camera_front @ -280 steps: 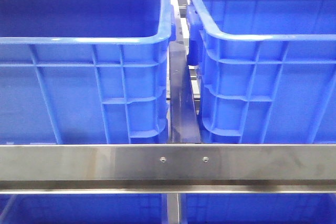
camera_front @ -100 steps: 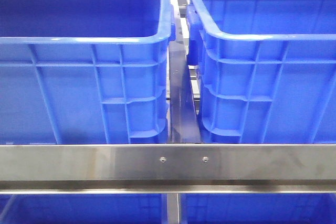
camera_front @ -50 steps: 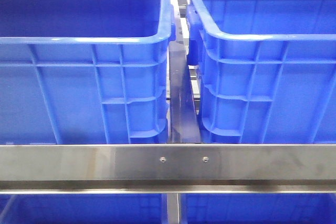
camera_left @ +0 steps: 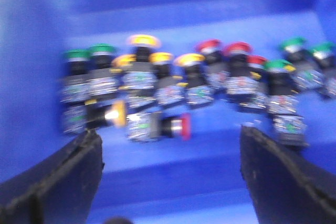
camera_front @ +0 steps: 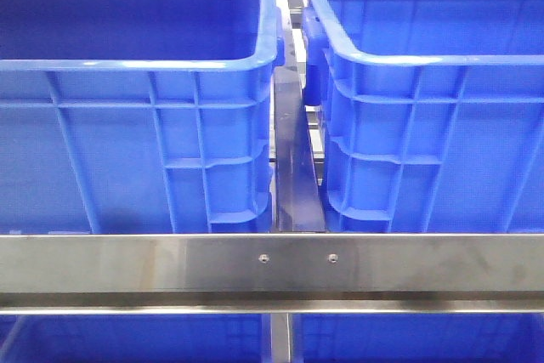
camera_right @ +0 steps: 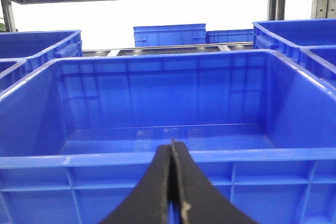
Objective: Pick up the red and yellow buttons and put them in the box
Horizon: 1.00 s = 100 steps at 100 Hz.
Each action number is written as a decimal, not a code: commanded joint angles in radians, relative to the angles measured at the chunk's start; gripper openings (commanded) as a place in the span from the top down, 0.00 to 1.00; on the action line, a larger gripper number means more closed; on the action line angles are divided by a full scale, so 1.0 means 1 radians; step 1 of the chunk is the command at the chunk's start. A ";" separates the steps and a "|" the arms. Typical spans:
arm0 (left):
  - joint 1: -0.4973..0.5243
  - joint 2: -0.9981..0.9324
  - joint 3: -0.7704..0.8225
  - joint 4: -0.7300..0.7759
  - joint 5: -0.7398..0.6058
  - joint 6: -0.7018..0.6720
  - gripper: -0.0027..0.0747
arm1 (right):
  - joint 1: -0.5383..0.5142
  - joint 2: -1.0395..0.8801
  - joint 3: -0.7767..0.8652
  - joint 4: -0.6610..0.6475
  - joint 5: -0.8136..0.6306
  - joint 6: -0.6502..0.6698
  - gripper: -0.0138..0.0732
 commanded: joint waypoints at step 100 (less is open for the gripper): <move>-0.109 0.707 -0.428 -0.082 0.007 0.018 0.33 | 0.001 -0.022 -0.020 -0.011 -0.084 -0.004 0.92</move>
